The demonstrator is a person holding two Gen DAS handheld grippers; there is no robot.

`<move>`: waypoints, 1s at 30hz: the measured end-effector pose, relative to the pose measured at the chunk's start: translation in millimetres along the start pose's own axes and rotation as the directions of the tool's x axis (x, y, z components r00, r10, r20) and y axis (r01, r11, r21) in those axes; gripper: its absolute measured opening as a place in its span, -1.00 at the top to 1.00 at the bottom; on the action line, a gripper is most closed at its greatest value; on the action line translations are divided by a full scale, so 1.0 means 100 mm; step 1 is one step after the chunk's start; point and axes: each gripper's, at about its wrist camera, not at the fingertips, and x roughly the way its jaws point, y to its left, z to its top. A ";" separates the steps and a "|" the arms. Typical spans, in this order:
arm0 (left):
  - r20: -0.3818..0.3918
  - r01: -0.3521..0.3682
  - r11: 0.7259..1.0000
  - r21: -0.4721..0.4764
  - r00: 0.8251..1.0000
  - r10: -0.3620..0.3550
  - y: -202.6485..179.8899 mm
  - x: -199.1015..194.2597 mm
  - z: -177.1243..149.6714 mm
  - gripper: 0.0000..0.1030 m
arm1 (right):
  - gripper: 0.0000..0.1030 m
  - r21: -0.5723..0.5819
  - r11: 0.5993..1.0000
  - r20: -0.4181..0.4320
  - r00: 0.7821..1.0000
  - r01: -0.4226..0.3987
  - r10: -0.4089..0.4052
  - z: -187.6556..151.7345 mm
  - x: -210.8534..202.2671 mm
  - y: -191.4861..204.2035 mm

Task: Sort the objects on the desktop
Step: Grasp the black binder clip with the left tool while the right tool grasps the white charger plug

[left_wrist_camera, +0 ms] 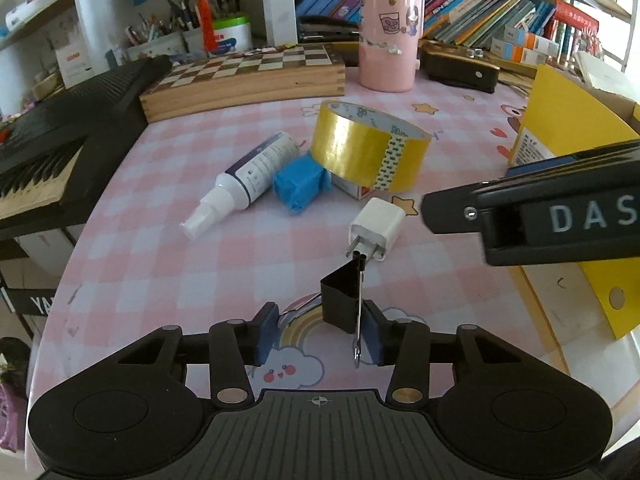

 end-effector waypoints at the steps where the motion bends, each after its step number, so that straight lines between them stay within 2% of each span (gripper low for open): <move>1: 0.002 0.005 1.000 0.005 1.000 -0.005 -0.01 0.00 0.00 0.14 | -0.34 -0.004 1.000 -0.001 1.000 -0.003 0.003 0.01 0.01 0.01; 6: 0.012 0.033 0.999 0.000 0.999 -0.033 0.02 0.01 0.00 0.22 | -0.34 -0.010 1.000 -0.014 1.000 -0.012 0.012 0.03 0.07 0.01; 8: -0.002 0.012 1.000 -0.021 1.000 -0.012 0.05 -0.01 0.00 0.23 | -0.34 -0.006 1.000 -0.026 1.000 -0.018 0.017 0.03 0.11 0.01; 11: 0.001 -0.027 0.993 -0.118 1.000 0.028 0.20 -0.12 -0.02 0.24 | -0.34 -0.007 0.999 -0.043 0.998 -0.036 0.036 0.04 0.17 0.03; 13: 0.003 -0.037 0.976 -0.215 0.999 0.039 0.36 -0.21 -0.03 0.24 | -0.34 -0.021 0.999 -0.061 0.997 -0.051 0.049 0.05 0.23 0.06; 18: 0.010 -0.035 0.908 -0.417 0.999 0.043 0.69 -0.41 -0.07 0.24 | -0.35 -0.156 0.984 -0.161 0.985 -0.083 0.058 0.07 0.51 0.22; 22: 0.061 0.004 0.870 -0.494 0.998 0.030 0.75 -0.55 -0.07 0.24 | -0.31 -0.239 0.967 -0.156 0.986 -0.091 0.054 0.05 0.63 0.30; 25: 0.082 0.023 0.863 -0.505 0.996 0.022 0.73 -0.59 -0.06 0.24 | -0.12 -0.269 0.957 -0.147 0.986 -0.110 0.072 0.05 0.67 0.32; 27: 0.086 0.026 0.868 -0.496 0.996 0.020 0.71 -0.60 -0.05 0.24 | 0.16 -0.281 0.951 -0.138 0.986 -0.131 0.095 0.04 0.68 0.32; 30: 0.086 0.026 0.869 -0.494 0.996 0.019 0.70 -0.61 -0.04 0.24 | 0.17 -0.305 0.943 -0.135 0.986 -0.137 0.099 0.03 0.64 0.35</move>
